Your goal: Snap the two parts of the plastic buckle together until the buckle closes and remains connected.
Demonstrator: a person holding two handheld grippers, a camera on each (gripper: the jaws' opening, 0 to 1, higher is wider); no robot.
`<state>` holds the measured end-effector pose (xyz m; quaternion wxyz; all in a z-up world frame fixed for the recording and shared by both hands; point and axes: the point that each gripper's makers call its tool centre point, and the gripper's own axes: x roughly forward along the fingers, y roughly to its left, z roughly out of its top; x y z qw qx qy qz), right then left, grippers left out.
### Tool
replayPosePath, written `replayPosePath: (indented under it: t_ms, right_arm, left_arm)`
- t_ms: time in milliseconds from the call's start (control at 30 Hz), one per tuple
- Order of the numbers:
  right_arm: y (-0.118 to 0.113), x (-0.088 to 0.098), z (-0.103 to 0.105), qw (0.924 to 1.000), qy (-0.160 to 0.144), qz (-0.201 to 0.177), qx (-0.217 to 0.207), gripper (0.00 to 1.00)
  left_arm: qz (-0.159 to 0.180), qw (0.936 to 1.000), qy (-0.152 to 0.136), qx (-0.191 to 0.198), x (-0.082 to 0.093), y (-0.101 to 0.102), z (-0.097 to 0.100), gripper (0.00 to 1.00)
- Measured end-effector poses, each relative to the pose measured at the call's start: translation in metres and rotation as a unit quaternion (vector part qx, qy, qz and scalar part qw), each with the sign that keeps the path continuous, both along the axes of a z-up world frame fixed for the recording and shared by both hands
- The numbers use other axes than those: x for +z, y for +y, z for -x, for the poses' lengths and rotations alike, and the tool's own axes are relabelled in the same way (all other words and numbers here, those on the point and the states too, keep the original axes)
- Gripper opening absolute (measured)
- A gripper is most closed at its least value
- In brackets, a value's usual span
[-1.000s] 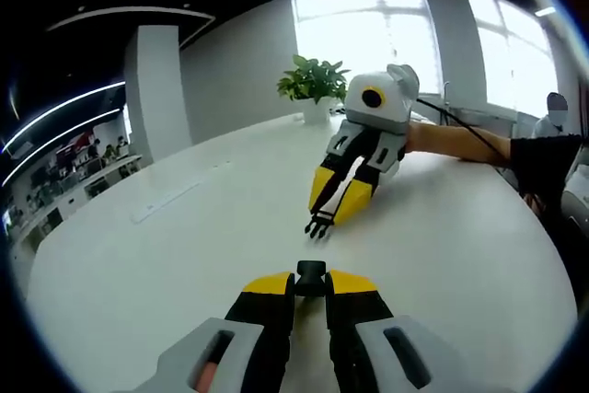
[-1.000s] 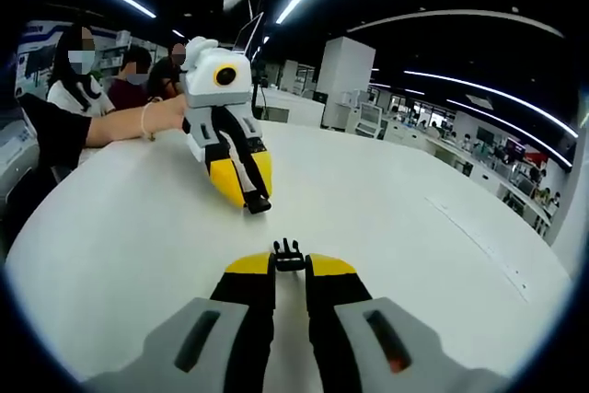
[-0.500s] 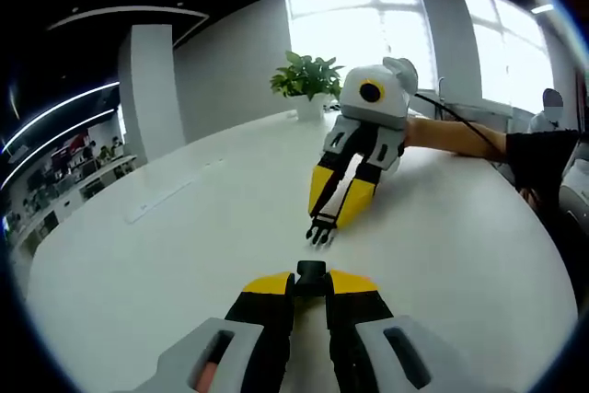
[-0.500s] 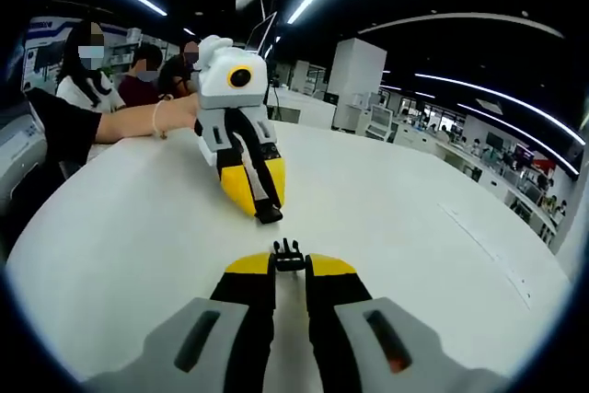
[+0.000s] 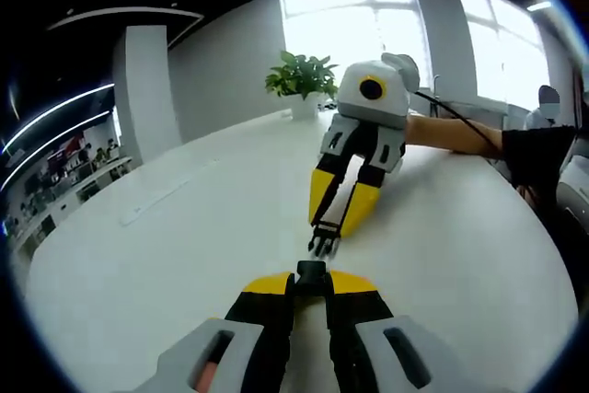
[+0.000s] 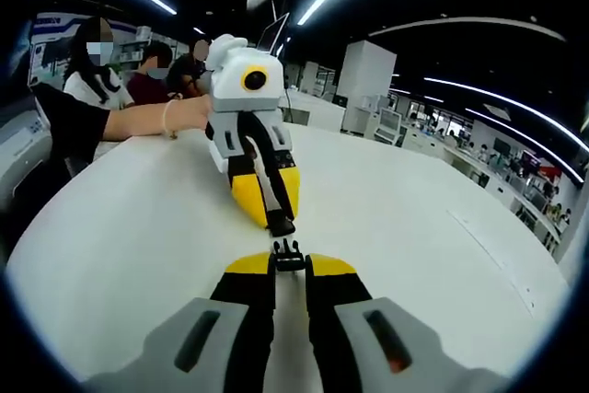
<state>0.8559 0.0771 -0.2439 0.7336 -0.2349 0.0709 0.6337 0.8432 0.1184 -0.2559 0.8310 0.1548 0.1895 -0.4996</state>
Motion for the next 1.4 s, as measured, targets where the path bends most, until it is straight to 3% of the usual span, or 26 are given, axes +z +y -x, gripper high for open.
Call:
replayPosePath:
  t_ms: [1400]
  right_arm:
    - [0.005,-0.003,0.016,0.9991,-0.003,0.006,0.041,0.13]
  left_arm:
    - [-0.008,0.999,-0.008,-0.043,0.002,-0.01,0.014,0.13]
